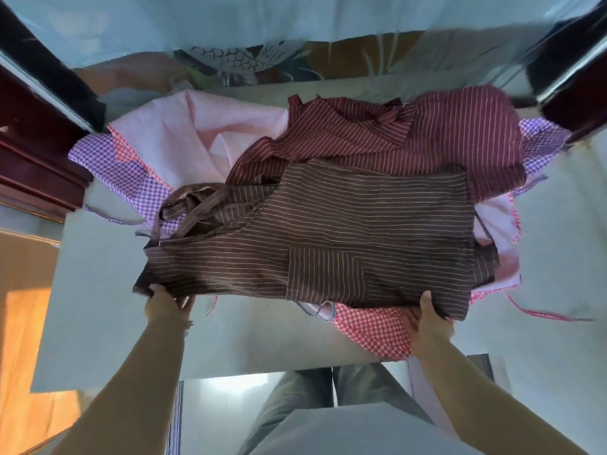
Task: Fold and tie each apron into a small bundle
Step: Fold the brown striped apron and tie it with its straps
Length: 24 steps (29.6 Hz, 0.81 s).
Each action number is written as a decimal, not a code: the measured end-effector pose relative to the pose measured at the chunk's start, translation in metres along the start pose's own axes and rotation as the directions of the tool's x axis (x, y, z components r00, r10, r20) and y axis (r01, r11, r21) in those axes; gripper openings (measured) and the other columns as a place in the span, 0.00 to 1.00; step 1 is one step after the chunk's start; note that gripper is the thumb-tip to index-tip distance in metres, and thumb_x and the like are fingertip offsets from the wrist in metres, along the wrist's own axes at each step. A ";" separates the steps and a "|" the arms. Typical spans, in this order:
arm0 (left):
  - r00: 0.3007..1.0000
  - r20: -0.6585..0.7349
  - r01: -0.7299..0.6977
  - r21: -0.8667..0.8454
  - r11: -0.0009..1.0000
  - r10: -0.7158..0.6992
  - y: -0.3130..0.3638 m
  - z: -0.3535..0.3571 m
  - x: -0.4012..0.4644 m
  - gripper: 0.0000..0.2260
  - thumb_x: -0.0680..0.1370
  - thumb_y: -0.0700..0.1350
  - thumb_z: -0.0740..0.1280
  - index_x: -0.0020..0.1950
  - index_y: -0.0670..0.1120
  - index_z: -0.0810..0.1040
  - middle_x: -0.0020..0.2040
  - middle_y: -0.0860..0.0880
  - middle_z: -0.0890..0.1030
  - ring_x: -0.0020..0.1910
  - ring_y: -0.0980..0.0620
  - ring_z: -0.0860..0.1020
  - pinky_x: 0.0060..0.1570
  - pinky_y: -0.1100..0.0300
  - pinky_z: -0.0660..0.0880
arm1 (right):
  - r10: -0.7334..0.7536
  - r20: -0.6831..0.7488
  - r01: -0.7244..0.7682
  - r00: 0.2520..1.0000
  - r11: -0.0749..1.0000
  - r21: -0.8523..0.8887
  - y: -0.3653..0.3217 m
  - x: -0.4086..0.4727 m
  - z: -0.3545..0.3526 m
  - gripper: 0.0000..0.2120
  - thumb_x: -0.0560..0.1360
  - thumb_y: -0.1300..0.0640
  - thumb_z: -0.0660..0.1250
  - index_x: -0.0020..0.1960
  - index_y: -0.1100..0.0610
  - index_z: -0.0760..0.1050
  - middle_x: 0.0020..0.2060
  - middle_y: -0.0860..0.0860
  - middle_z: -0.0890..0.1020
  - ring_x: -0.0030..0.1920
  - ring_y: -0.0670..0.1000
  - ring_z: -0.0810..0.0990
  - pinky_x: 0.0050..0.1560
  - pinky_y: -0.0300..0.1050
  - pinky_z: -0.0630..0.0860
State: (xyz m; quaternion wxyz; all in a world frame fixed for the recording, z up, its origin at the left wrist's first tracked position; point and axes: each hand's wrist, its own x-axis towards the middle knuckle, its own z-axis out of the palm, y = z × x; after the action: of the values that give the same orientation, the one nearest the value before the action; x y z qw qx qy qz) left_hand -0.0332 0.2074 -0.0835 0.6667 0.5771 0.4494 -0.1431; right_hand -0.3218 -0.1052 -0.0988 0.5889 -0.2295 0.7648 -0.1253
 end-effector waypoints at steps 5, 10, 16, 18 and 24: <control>0.987 0.094 0.128 0.020 0.992 -0.129 -0.012 0.010 -0.007 0.25 0.77 0.61 0.63 0.69 0.48 0.70 0.60 0.52 0.78 0.56 0.51 0.77 0.47 0.56 0.77 | 0.026 0.016 -0.029 1.000 0.964 0.263 -0.004 -0.008 -0.007 0.34 0.73 0.34 0.64 0.68 0.57 0.64 0.56 0.56 0.79 0.46 0.51 0.80 0.47 0.42 0.79; 0.973 0.118 0.199 -0.004 0.980 -0.197 -0.024 0.012 -0.011 0.14 0.81 0.56 0.59 0.59 0.49 0.74 0.56 0.51 0.78 0.56 0.50 0.76 0.55 0.55 0.75 | -0.121 0.005 0.113 0.993 0.946 0.305 0.000 -0.007 -0.008 0.19 0.75 0.52 0.69 0.57 0.66 0.76 0.48 0.60 0.81 0.40 0.51 0.79 0.44 0.39 0.76; 0.972 0.111 0.197 0.102 0.975 -0.208 -0.033 0.013 -0.020 0.10 0.81 0.51 0.62 0.59 0.48 0.72 0.45 0.52 0.77 0.44 0.54 0.76 0.42 0.62 0.73 | 0.106 0.322 -0.266 0.941 0.820 0.507 -0.015 -0.017 -0.014 0.14 0.80 0.61 0.60 0.66 0.57 0.70 0.53 0.57 0.76 0.50 0.53 0.76 0.48 0.41 0.78; 0.987 0.056 0.141 0.104 0.985 -0.147 -0.032 0.015 -0.021 0.10 0.79 0.52 0.65 0.55 0.46 0.73 0.40 0.51 0.76 0.36 0.55 0.73 0.40 0.64 0.75 | 0.115 0.343 -0.277 0.932 0.837 0.472 -0.022 -0.021 -0.014 0.15 0.79 0.59 0.64 0.65 0.55 0.70 0.46 0.54 0.76 0.38 0.48 0.75 0.36 0.35 0.76; 0.919 -0.194 -0.286 0.269 0.920 0.343 0.000 0.043 -0.046 0.19 0.76 0.52 0.64 0.58 0.39 0.78 0.48 0.42 0.81 0.37 0.45 0.77 0.41 0.53 0.75 | -0.296 -0.172 0.311 0.939 0.948 0.064 -0.071 -0.036 -0.006 0.18 0.75 0.51 0.69 0.61 0.59 0.75 0.51 0.56 0.82 0.44 0.57 0.82 0.47 0.51 0.80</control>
State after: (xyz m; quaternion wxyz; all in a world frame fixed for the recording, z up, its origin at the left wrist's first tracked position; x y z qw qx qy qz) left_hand -0.0401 0.1536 -0.0515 0.5493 0.7300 0.4064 -0.0156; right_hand -0.3056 -0.1494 -0.0339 0.5088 -0.3069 0.7586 -0.2672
